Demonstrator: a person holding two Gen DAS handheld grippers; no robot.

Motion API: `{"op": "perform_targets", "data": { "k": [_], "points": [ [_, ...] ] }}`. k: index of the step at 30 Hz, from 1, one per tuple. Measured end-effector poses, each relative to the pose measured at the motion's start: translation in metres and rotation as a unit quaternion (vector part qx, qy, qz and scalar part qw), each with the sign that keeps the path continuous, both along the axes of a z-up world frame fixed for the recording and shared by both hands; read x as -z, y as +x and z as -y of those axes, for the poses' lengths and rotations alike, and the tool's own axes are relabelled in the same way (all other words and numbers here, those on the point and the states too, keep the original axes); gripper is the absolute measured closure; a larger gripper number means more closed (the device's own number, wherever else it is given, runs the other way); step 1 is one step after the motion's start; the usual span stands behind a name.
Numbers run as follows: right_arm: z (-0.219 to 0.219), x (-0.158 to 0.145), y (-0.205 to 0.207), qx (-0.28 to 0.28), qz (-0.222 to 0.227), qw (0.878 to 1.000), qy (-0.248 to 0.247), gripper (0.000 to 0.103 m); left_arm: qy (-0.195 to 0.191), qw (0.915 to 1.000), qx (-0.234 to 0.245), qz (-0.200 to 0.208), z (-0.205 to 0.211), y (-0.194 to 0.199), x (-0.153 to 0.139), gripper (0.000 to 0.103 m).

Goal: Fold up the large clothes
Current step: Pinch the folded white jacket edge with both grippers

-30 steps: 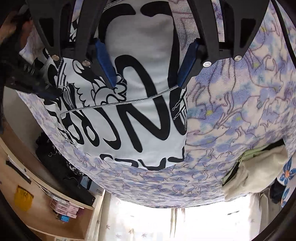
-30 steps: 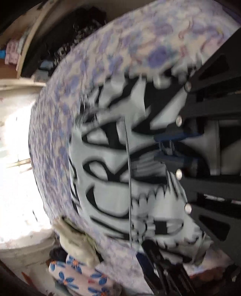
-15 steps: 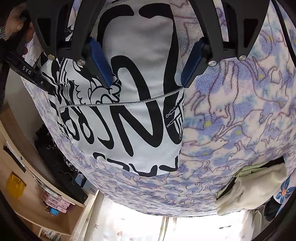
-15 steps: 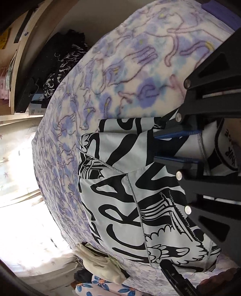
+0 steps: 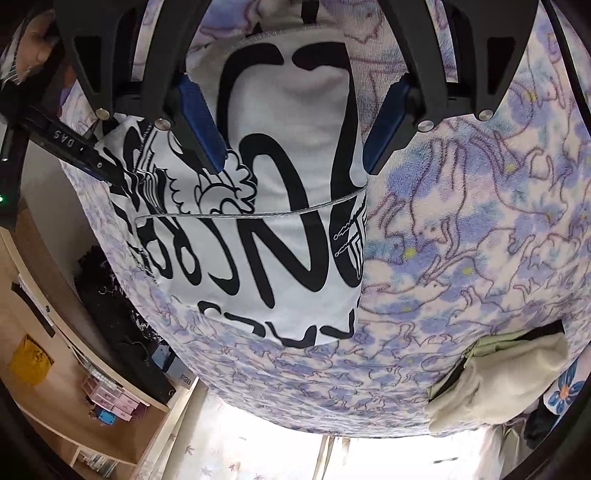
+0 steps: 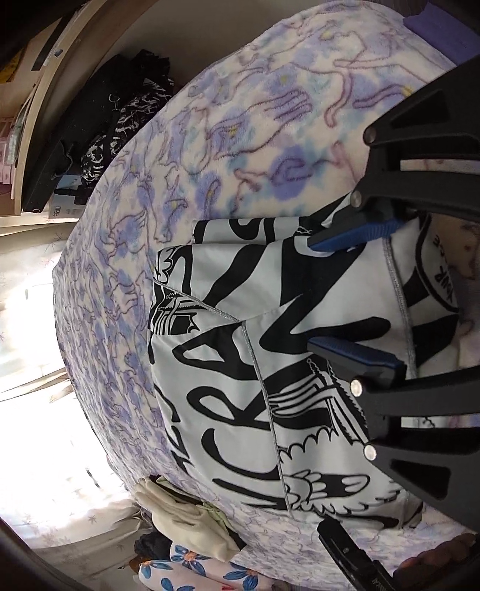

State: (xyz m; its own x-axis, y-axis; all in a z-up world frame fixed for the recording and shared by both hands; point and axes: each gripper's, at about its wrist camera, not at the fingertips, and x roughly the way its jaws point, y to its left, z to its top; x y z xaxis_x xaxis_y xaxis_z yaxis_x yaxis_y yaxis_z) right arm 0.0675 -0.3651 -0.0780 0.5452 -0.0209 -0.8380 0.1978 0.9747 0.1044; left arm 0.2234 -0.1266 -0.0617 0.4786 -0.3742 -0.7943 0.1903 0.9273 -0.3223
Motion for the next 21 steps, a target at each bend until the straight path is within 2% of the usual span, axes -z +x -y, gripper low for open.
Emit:
{"op": "perform_targets", "data": {
  "k": [3,5,7,9,15,19,21],
  "points": [
    [0.003,-0.012,-0.006,-0.004,0.01,1.0,0.02,0.051,-0.005,1.0,0.005,0.005,0.0,-0.004,-0.009,0.027],
    [0.004,-0.021,-0.01,-0.011,0.018,0.999,0.027,0.044,-0.007,0.9999,0.008,0.007,0.0,-0.005,-0.014,0.026],
    [0.005,-0.029,-0.013,-0.022,0.025,0.999,0.028,0.024,-0.01,0.9998,0.012,0.009,0.0,-0.006,-0.018,0.021],
    [0.007,-0.035,-0.014,-0.035,0.031,0.998,0.034,0.018,-0.025,0.9994,0.021,0.008,0.0,-0.006,-0.021,0.017],
    [0.026,-0.028,-0.001,-0.047,0.019,0.998,0.044,0.018,-0.039,0.9984,0.036,-0.02,0.007,0.002,-0.009,0.017],
    [0.047,-0.011,0.014,-0.057,0.004,0.995,0.083,0.018,-0.052,0.9969,0.037,-0.048,0.009,0.01,0.005,0.017],
    [0.054,0.001,0.025,-0.065,-0.018,0.993,0.102,0.018,-0.047,0.9976,0.031,-0.04,0.009,0.013,0.008,0.013]
  ]
}}
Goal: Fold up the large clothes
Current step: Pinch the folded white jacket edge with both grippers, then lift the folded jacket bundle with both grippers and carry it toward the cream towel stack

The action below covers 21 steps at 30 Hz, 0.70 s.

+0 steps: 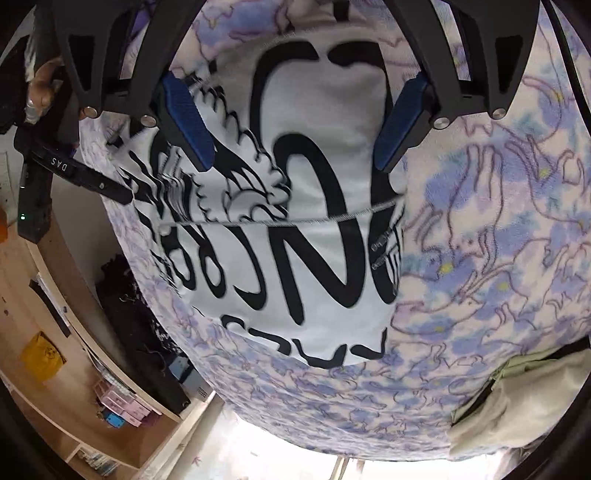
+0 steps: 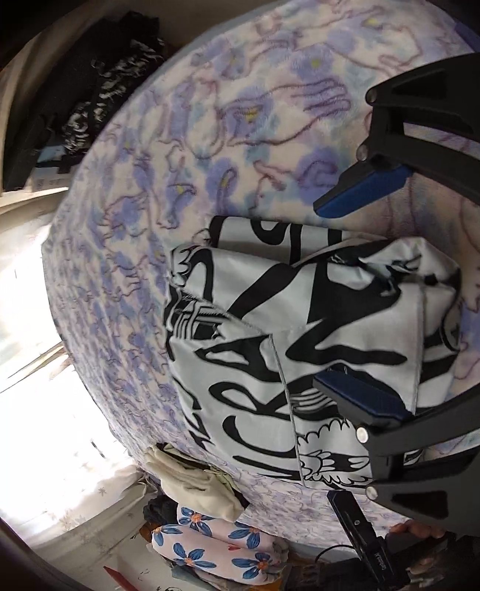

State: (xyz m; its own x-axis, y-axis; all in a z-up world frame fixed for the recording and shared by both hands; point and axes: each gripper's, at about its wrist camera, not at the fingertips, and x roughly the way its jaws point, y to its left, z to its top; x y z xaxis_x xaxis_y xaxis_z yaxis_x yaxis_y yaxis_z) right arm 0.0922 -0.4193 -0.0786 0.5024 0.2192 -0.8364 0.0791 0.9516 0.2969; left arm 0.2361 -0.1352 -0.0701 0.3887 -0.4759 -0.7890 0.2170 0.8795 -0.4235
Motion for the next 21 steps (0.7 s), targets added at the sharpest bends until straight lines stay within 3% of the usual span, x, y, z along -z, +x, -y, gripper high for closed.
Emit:
{"op": "perform_targets", "data": {
  "k": [5,10,13,17,21],
  "points": [
    [0.011,0.028,0.022,-0.015,-0.048,0.998,0.035,0.018,0.0,1.0,-0.007,-0.005,-0.002,0.015,0.011,0.009],
    [0.02,0.052,0.043,-0.032,-0.07,0.991,0.109,0.018,0.002,0.9995,-0.018,-0.024,-0.006,0.031,0.027,0.007],
    [0.023,0.063,0.054,-0.034,-0.08,0.984,0.153,0.016,-0.034,0.9974,-0.013,-0.063,-0.011,0.041,0.044,0.004],
    [0.016,0.063,0.062,-0.063,-0.068,0.983,0.159,0.016,-0.092,0.9892,0.0,-0.114,-0.013,0.055,0.067,0.002],
    [0.001,0.059,0.069,-0.103,-0.064,0.981,0.154,0.017,-0.08,0.9903,0.027,-0.11,-0.003,0.06,0.071,0.0]
  ]
}}
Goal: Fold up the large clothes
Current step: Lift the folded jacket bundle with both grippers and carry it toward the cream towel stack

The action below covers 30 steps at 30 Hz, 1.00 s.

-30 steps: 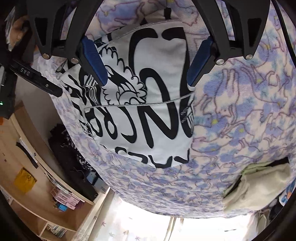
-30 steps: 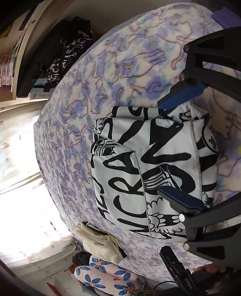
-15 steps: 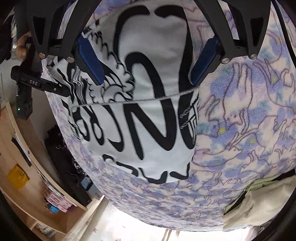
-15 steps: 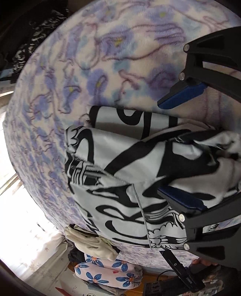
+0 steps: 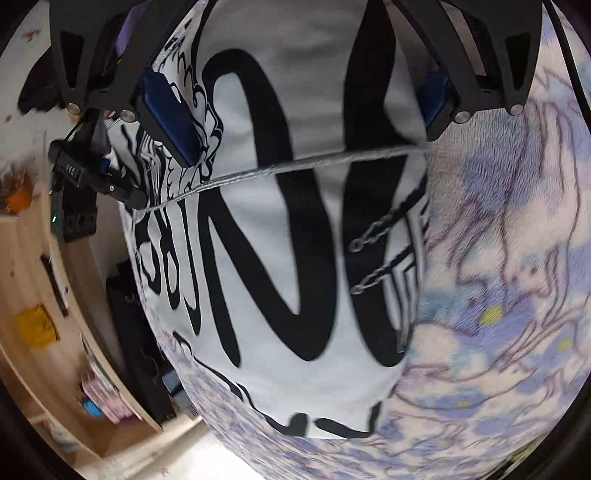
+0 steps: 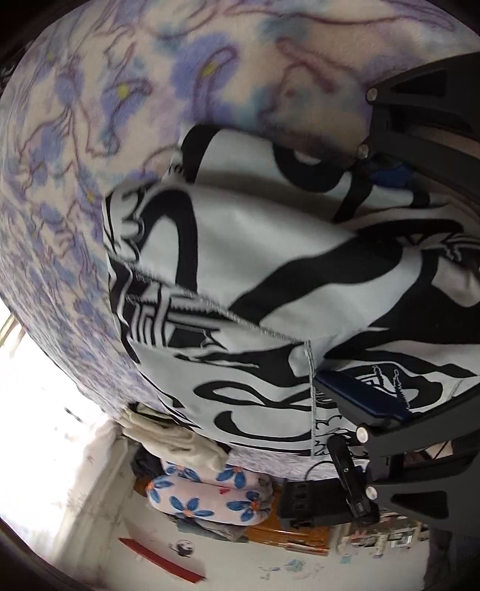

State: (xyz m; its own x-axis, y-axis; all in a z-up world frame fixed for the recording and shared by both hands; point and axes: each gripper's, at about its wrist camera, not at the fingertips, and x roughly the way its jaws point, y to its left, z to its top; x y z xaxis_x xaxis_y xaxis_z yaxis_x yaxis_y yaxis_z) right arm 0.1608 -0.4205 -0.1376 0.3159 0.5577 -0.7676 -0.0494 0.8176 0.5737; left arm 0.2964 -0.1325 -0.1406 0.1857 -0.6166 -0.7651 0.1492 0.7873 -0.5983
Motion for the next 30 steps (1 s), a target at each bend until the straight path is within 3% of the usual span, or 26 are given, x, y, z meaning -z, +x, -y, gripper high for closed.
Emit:
{"op": "perform_targets", "data": {
  "k": [6,10,14,16,18,21,30],
  "points": [
    [-0.017,0.007,0.009,-0.011,-0.004,0.999,-0.039,0.018,0.05,0.9986,0.009,0.012,0.02,0.005,0.001,0.0],
    [-0.022,0.003,0.005,-0.008,0.008,0.999,-0.051,0.029,0.077,0.9968,0.01,0.017,0.031,0.008,-0.004,0.004],
    [-0.033,-0.011,0.001,-0.01,0.024,0.997,-0.068,0.046,0.117,0.9909,0.014,0.064,0.046,0.001,-0.027,0.022],
    [-0.045,-0.024,-0.004,-0.015,0.039,0.995,-0.086,0.06,0.137,0.9861,0.021,0.092,0.054,-0.004,-0.039,0.03],
    [-0.054,-0.035,-0.009,-0.016,0.048,0.993,-0.103,0.065,0.158,0.9799,0.028,0.118,0.061,-0.01,-0.052,0.039],
    [-0.076,-0.055,-0.019,-0.018,0.067,0.99,-0.125,0.07,0.185,0.9713,0.034,0.145,0.063,-0.019,-0.067,0.043],
    [-0.145,-0.082,-0.048,-0.023,0.086,0.99,-0.106,0.072,0.217,0.9615,0.021,0.167,-0.027,-0.052,-0.111,0.045]
  ]
}}
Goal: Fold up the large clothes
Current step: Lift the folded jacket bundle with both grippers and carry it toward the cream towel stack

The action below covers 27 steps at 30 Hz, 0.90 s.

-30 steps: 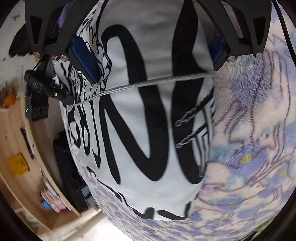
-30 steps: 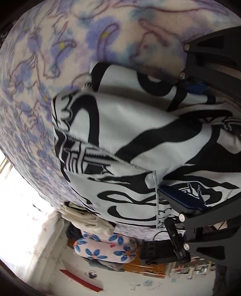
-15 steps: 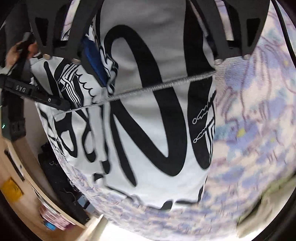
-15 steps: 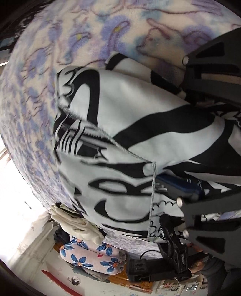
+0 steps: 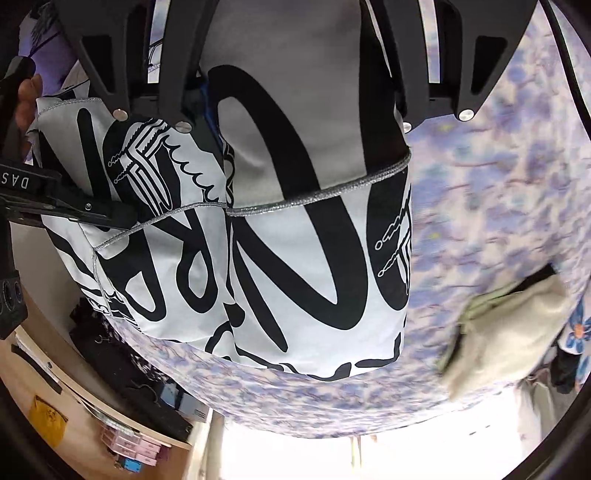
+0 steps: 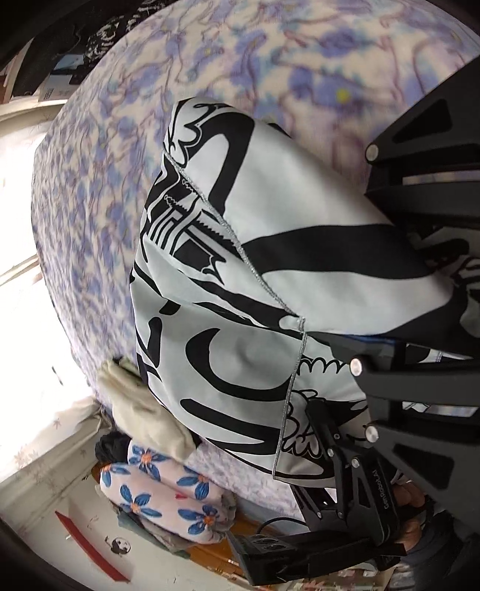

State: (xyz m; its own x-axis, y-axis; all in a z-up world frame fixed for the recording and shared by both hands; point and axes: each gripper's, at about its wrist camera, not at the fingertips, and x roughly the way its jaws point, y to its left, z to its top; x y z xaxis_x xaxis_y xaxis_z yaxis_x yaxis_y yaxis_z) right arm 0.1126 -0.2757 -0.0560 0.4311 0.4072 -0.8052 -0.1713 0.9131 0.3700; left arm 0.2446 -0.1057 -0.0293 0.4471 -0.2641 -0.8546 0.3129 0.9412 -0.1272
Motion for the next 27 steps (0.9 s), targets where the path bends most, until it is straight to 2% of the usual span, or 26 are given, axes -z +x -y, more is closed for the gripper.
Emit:
{"op": "perform_targets", "data": {
  "k": [3,7,12,14,18,21,24,27],
  "points": [
    [-0.033,-0.009,-0.001,-0.015,0.004,1.0,0.014,0.072,0.01,0.9998,-0.014,0.007,-0.044,-0.005,-0.014,0.045],
    [-0.091,-0.023,0.012,-0.045,0.006,0.998,0.036,0.072,0.014,0.9992,-0.036,0.005,-0.117,-0.039,-0.016,0.045],
    [-0.168,-0.04,0.054,-0.076,0.02,0.995,0.058,0.072,0.045,0.9969,-0.06,0.023,-0.19,-0.059,-0.018,0.045],
    [-0.201,-0.046,0.079,-0.089,0.032,0.994,0.057,0.072,0.055,0.9961,-0.062,0.031,-0.201,-0.062,-0.019,0.045],
    [-0.249,-0.056,0.142,-0.093,0.04,0.992,0.077,0.072,0.063,0.9952,-0.063,0.041,-0.179,-0.052,-0.018,0.044],
    [-0.283,-0.069,0.196,-0.091,0.063,0.991,0.081,0.072,0.069,0.9943,-0.055,0.059,-0.128,-0.023,-0.019,0.044],
    [-0.31,-0.078,0.258,-0.079,0.089,0.989,0.089,0.072,0.078,0.9926,-0.045,0.081,-0.052,0.002,-0.013,0.044],
    [-0.33,-0.077,0.309,-0.065,0.108,0.987,0.097,0.072,0.086,0.9912,-0.044,0.091,-0.066,0.064,-0.012,0.044]
  ]
}}
